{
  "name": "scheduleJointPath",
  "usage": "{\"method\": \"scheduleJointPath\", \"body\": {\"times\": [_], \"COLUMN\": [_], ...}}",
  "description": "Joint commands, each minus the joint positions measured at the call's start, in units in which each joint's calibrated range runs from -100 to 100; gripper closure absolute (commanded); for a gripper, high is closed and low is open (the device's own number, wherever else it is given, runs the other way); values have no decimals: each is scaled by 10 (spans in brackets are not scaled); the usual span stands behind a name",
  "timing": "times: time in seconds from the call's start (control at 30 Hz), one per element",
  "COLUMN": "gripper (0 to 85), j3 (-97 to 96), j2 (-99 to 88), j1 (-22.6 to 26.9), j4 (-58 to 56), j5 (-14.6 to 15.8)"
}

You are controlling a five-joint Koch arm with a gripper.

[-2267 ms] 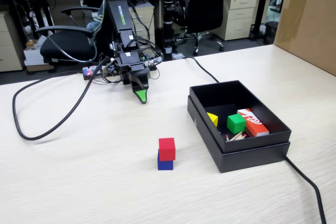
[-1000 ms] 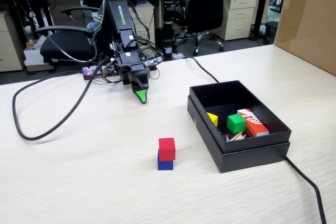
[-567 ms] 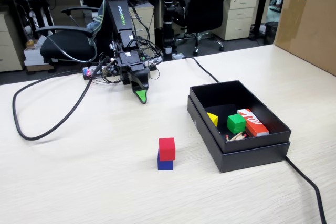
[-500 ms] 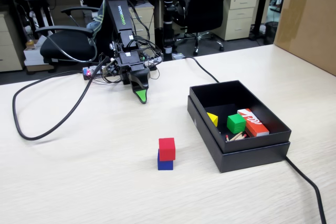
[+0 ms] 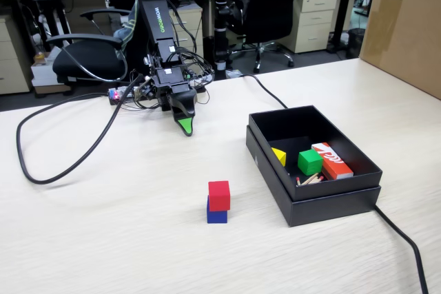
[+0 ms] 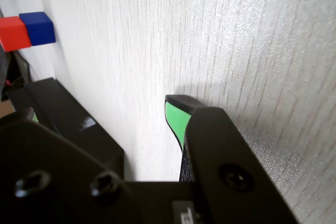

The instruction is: Put the red cube on top of the blue cube

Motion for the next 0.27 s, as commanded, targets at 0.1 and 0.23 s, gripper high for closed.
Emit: {"method": "scheduleJointPath", "body": {"times": [0.1,0.23], "gripper": [367,367], "j3": [-10,-10], "j2": [1,-1], "j1": [-1,-1], "j4": [-10,-10], "j5": [-1,-1]}}
